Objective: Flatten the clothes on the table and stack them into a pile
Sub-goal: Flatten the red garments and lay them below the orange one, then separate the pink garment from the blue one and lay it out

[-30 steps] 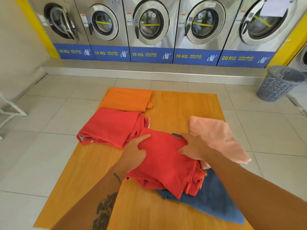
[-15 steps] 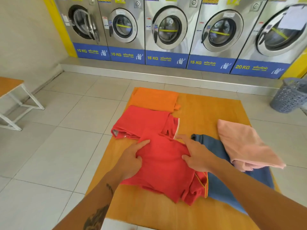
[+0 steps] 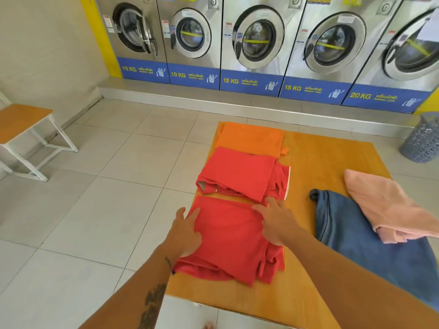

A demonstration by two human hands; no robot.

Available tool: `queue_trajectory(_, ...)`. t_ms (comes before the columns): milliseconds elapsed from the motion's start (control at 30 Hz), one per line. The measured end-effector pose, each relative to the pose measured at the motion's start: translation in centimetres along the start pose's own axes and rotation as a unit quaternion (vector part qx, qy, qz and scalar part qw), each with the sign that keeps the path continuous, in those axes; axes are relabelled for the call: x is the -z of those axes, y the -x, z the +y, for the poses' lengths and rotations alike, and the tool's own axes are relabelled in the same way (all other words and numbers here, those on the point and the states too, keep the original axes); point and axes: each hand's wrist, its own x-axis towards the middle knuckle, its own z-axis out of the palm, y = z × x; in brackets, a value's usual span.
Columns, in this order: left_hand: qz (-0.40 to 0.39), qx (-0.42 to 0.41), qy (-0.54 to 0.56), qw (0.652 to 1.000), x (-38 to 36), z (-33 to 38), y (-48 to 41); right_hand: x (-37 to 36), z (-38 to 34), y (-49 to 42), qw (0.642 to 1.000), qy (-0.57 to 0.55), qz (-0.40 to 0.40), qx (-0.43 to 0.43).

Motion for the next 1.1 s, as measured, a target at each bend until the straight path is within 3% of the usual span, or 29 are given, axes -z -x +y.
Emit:
queue_trajectory(67, 0.034, -0.021, -0.112, 0.993, -1.9, 0.1, -0.2, -0.7, -1.1, 0.9, 1.000, 0.014, -0.005, 0.025)
queue_trajectory(133, 0.058, -0.039, -0.149, 0.986, -3.3, 0.5, -0.4, -1.6, -1.5, 1.9, 0.998, 0.008, -0.041, 0.049)
queue_trajectory(333, 0.033, -0.034, -0.157, 0.986, -3.9, 1.4, -1.6, -2.4, 0.1, 1.8, 0.995, 0.027, -0.099, 0.012)
queue_trajectory(467, 0.032, -0.022, -0.107, 0.993, -3.3, 3.2, -2.0, -1.4, 2.3, 1.6, 0.992, -0.039, -0.121, -0.013)
queue_trajectory(600, 0.136, -0.023, -0.070, 0.988, -3.9, 5.8, -1.6, 1.1, 6.7, 3.4, 0.981, -0.186, -0.049, -0.017)
queue_trajectory(733, 0.182, -0.079, 0.036, 0.979, -5.8, 12.5, -1.9, 4.7, 14.0, 5.9, 0.974, -0.222, 0.041, -0.030)
queue_trajectory(967, 0.029, -0.204, 0.091, 0.974, -13.6, 30.3, -2.9, 8.6, 30.2, 8.7, 0.958, -0.196, 0.114, -0.175)
queue_trajectory(1100, -0.066, -0.239, 0.083, 0.965, -17.8, 36.7, -1.8, 7.7, 37.2, 9.9, 0.935, -0.209, 0.052, -0.281)
